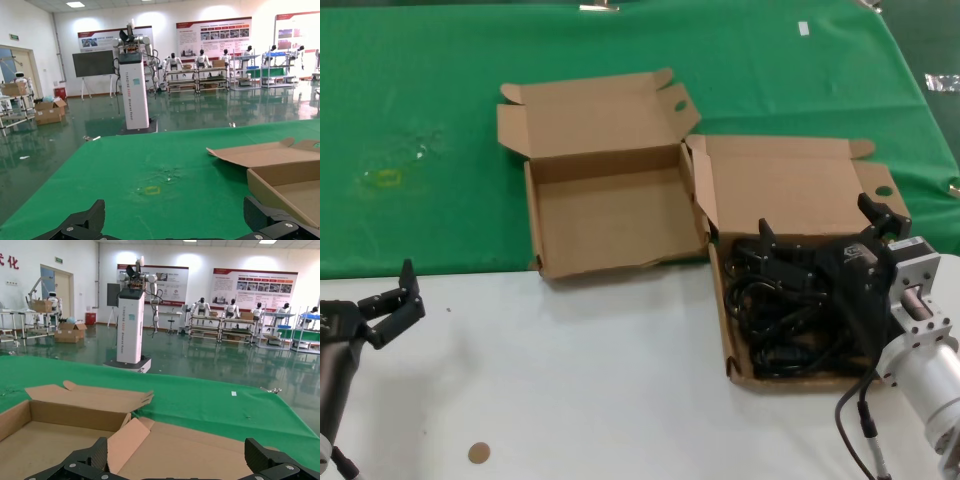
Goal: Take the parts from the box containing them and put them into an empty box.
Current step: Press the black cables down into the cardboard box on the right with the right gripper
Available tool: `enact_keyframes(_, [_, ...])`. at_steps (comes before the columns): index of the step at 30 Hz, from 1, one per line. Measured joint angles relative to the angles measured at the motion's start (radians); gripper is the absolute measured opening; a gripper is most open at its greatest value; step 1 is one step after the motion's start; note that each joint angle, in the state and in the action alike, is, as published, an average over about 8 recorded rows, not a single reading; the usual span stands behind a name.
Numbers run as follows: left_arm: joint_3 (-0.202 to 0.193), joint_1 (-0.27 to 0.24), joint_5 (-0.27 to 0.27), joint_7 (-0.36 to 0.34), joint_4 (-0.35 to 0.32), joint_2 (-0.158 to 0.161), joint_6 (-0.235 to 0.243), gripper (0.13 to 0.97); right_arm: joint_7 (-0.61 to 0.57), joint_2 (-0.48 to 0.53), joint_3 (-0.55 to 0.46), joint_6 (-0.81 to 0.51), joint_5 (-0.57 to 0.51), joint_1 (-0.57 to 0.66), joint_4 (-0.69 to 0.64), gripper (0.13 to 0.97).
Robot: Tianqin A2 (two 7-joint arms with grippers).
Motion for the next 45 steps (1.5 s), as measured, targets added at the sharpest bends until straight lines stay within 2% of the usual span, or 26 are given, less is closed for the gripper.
enact_keyframes(24, [0.0, 0.0, 0.0, 0.0, 0.0, 0.0, 0.0, 0.966, 0.0, 0.0, 0.0, 0.0, 0.0, 0.0, 0.0, 0.966])
enact_keyframes(35, [0.0, 0.0, 0.0, 0.0, 0.0, 0.0, 0.0, 0.912, 0.005, 0.011, -0.014, 0.018, 0.006, 0.0, 0.002, 0.966])
enact_keyframes(40, [0.0, 0.0, 0.0, 0.0, 0.0, 0.0, 0.0, 0.85, 0.01, 0.059, -0.056, 0.056, 0.04, 0.005, 0.015, 0.966])
enact_keyframes(45, [0.0, 0.0, 0.0, 0.0, 0.0, 0.0, 0.0, 0.837, -0.009, 0.198, -0.162, 0.117, 0.151, 0.031, 0.051, 0.966])
